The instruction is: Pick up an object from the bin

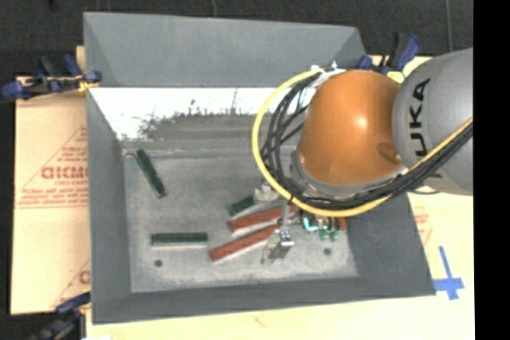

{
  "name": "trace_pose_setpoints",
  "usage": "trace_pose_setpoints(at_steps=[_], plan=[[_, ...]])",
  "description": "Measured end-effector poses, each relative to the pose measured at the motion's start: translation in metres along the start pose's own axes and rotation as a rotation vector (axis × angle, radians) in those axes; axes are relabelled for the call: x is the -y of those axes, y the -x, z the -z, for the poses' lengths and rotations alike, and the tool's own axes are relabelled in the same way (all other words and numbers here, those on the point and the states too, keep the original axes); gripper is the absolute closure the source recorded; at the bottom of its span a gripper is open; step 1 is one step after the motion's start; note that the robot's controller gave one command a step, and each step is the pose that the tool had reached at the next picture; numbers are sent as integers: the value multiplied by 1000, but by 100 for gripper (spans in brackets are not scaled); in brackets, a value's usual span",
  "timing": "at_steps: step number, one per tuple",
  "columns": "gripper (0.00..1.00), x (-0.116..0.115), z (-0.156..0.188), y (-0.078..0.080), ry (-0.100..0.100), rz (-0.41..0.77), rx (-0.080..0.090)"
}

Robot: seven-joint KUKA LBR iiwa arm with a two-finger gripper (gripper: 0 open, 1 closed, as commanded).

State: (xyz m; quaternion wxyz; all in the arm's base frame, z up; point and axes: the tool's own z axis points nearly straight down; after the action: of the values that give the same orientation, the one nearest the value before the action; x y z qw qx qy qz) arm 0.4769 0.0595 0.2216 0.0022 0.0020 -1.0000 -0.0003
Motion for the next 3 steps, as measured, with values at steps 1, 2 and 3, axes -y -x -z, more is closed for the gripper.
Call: trace_pose_setpoints(at_steps=[1,2,3], plan=[[0,0,3,2,0,-2,7],[0,4,-46,19,0,52,15],[100,-5,-138,45,2,257,46]])
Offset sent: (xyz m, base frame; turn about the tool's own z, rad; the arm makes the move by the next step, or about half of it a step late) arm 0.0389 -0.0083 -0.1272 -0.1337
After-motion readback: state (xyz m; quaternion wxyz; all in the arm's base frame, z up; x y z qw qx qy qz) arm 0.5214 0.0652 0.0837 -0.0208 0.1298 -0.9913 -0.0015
